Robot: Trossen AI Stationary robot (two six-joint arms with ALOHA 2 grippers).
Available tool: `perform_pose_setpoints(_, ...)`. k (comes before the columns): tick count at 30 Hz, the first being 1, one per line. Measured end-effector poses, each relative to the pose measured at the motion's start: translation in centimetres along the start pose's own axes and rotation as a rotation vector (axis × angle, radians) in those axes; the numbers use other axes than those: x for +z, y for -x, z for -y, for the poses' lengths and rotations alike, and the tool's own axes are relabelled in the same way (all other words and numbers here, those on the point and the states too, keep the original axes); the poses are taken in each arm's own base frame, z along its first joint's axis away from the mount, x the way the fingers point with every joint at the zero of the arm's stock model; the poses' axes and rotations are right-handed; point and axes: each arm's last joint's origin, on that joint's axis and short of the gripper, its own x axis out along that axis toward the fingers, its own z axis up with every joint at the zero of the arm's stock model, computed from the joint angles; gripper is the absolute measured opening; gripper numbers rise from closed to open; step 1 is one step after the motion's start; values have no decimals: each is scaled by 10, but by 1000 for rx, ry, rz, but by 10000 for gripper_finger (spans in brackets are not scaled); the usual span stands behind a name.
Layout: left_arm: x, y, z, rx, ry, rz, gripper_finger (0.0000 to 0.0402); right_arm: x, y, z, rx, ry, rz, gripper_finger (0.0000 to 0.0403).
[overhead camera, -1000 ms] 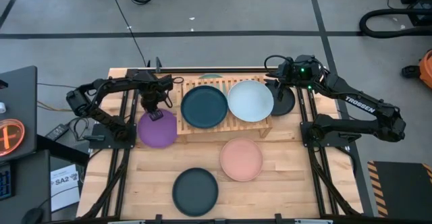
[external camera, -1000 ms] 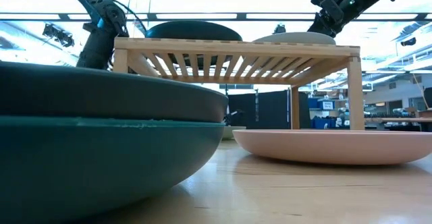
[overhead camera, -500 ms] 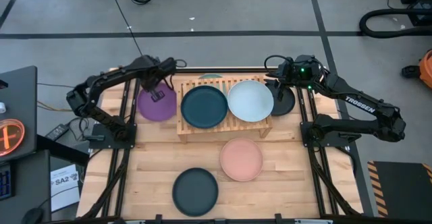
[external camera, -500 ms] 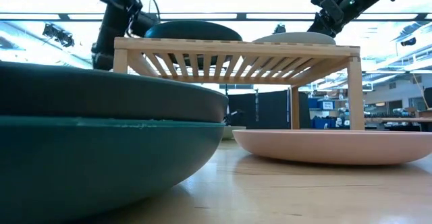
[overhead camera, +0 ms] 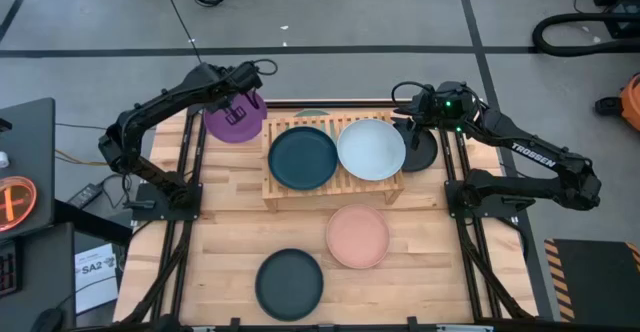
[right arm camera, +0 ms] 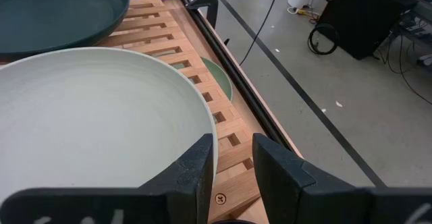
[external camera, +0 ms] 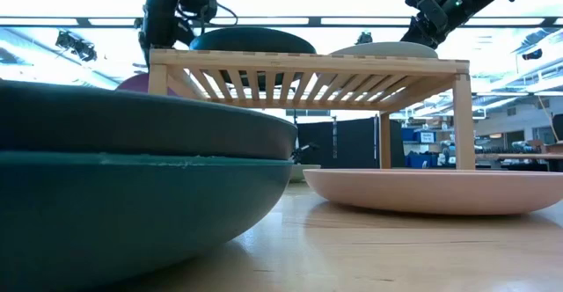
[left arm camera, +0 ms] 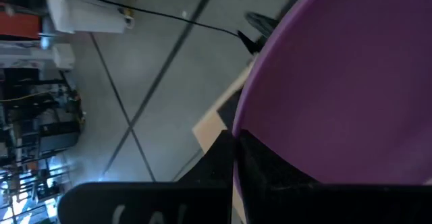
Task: Place and stack plates onto a shelf
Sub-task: Stack the purple plate on top of the light blue plate on the shelf
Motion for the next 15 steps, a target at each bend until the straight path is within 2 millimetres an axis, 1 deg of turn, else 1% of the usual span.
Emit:
perform_pose_setpoints(6, 9, 19, -21, 70, 85, 82, 9, 0, 0, 0, 0, 0, 0, 109)
perform_pose_setpoints(15, 19, 54, -56, 57, 219, 233, 9, 0, 0, 0, 0, 0, 0, 109)
